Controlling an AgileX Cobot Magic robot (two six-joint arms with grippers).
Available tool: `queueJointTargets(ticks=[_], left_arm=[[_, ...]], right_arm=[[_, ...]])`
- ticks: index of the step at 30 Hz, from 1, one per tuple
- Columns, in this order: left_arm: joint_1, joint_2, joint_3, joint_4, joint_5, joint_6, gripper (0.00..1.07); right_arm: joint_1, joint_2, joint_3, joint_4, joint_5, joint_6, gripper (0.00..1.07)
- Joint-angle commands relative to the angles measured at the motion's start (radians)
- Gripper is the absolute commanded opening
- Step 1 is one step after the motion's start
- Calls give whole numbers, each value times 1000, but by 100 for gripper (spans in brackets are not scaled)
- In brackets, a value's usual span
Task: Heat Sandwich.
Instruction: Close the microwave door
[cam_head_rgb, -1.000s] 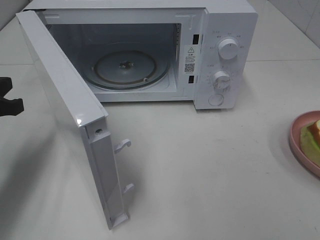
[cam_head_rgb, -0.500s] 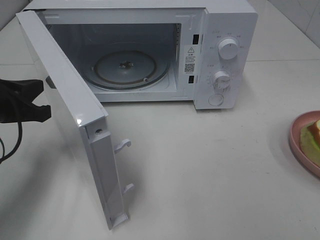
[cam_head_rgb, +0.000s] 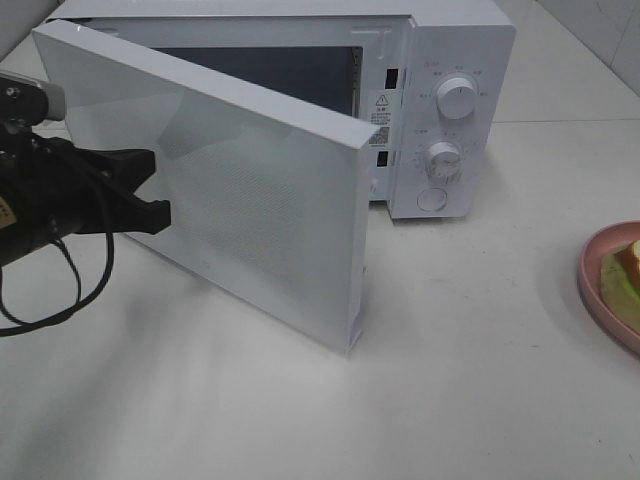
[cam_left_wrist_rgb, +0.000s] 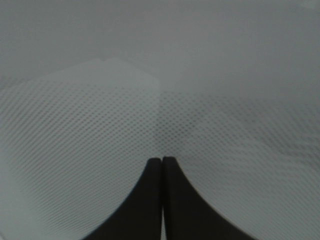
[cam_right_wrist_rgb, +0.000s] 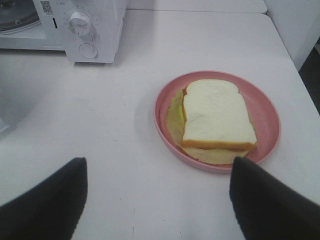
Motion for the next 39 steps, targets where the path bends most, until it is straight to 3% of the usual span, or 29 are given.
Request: queueJointTargets(ticks=[1,9,23,29,39], left_arm=[[-53,30,-50,-28,-10,-8,0],[-115,79,-128,-61,-4,-8,0],[-221,190,-348,-102,102,5,0],[-242,243,-436,-160,140,33,0],[-242,317,-596,-164,202,26,0]], right_arm=[[-4,-27,2,2,-5,-12,76],[-4,-27,2,2,-5,-13,76],[-4,-27,2,2,-5,-13,76],[-4,-27,2,2,-5,-12,76],[-4,-27,2,2,-5,-13,76]])
